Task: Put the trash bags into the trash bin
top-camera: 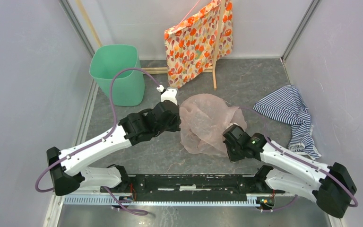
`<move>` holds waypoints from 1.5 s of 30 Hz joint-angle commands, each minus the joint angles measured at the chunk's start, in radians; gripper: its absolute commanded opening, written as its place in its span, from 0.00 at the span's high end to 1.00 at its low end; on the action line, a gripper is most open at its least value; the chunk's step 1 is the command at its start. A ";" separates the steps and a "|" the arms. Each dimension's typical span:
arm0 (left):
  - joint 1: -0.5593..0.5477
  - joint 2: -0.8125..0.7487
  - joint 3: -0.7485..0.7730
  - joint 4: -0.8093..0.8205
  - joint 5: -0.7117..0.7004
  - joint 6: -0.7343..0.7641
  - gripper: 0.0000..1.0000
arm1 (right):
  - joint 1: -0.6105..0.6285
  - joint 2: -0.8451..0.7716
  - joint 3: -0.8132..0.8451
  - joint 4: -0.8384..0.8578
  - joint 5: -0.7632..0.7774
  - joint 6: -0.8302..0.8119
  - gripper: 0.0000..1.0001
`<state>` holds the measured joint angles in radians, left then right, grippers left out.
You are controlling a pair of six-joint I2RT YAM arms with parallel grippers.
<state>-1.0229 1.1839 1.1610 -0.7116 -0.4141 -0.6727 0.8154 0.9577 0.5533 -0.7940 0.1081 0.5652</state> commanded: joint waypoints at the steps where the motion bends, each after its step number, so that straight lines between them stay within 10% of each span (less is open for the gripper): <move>1: -0.001 -0.045 0.049 0.117 0.078 0.076 0.91 | 0.028 0.093 0.047 0.045 0.007 -0.008 1.00; 4: 0.000 -0.046 0.105 0.027 0.048 0.080 0.83 | 0.062 0.225 0.181 0.049 0.090 -0.070 1.00; 10: 0.000 -0.111 0.186 -0.121 0.013 0.076 0.32 | 0.164 0.310 0.189 0.157 0.160 -0.145 1.00; 15: 0.048 -0.021 0.259 -0.092 0.037 0.165 0.26 | 0.217 0.276 0.084 0.205 0.188 -0.139 1.00; 20: 0.321 0.160 0.153 0.159 0.418 0.247 0.28 | 0.221 0.279 0.045 0.181 0.242 -0.114 1.00; 29: 0.363 0.310 0.052 0.298 0.724 0.234 0.13 | 0.221 0.360 0.027 0.169 0.246 -0.015 1.00; 34: 0.360 0.289 -0.073 0.372 0.713 0.153 0.29 | 0.221 0.417 0.049 0.193 0.227 -0.018 1.00; 41: 0.342 0.326 -0.124 0.403 0.590 0.099 0.96 | 0.221 0.435 0.074 0.195 0.209 0.007 1.00; 45: 0.356 0.356 -0.056 0.308 0.400 0.084 0.98 | 0.220 0.393 0.034 0.179 0.202 0.040 1.00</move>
<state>-0.6807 1.5158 1.0321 -0.3706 0.1665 -0.5358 1.0344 1.3533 0.6506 -0.6369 0.3573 0.5312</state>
